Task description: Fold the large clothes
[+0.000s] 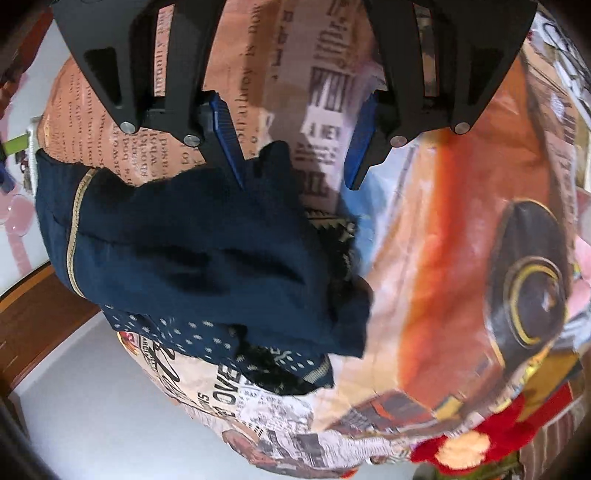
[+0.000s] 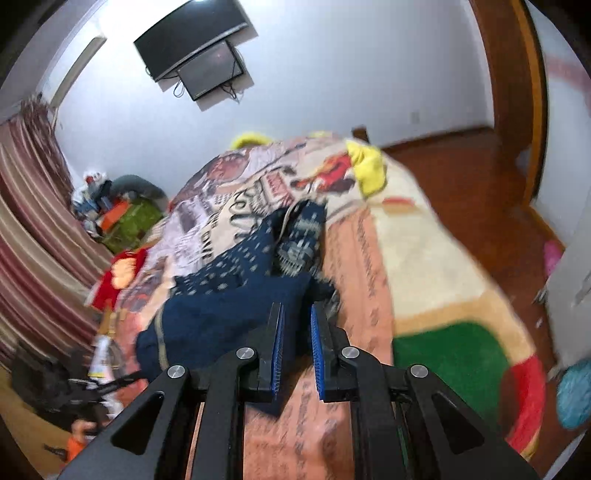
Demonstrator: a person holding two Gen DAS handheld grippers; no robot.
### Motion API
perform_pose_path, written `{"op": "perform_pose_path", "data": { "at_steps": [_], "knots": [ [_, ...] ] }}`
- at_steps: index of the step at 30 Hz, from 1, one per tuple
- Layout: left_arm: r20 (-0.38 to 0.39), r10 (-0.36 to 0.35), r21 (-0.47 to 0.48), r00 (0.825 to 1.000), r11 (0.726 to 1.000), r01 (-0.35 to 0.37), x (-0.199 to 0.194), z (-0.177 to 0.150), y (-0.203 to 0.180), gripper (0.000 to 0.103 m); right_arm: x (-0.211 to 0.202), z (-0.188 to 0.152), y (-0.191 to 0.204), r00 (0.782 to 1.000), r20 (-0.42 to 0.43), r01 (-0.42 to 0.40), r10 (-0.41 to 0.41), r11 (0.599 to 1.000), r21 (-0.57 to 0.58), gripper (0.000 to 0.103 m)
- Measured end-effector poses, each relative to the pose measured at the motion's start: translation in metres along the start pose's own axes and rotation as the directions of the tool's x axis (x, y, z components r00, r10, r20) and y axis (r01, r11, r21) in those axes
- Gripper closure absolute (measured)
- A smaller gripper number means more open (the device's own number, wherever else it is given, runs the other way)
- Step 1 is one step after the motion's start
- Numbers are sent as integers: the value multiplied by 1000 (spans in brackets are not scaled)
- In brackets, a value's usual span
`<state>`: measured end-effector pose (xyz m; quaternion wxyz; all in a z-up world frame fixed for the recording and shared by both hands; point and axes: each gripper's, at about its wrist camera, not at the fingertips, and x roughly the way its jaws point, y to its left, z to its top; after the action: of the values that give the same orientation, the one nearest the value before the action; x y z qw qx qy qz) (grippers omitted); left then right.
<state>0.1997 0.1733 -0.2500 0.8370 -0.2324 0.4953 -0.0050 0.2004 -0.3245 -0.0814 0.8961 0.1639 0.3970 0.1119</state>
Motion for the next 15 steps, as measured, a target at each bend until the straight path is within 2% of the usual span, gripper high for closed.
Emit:
{"op": "perform_pose_path", "data": {
  "at_steps": [3, 8, 13, 15],
  "knots": [
    [-19, -30, -28, 999, 999, 30, 7, 1, -2, 49, 12, -16, -2, 997, -73, -24, 25, 999, 25, 93],
    [-34, -45, -41, 998, 998, 44, 13, 3, -4, 49, 37, -36, 4, 988, -146, -52, 58, 998, 44, 93],
    [-42, -63, -44, 997, 997, 61, 19, 4, -5, 49, 67, -42, 9, 974, -227, -23, 29, 999, 32, 93],
    [-45, -64, -34, 997, 997, 62, 22, 5, -7, 49, 73, -43, 11, 972, -234, -18, 23, 1000, 23, 93]
  ]
}}
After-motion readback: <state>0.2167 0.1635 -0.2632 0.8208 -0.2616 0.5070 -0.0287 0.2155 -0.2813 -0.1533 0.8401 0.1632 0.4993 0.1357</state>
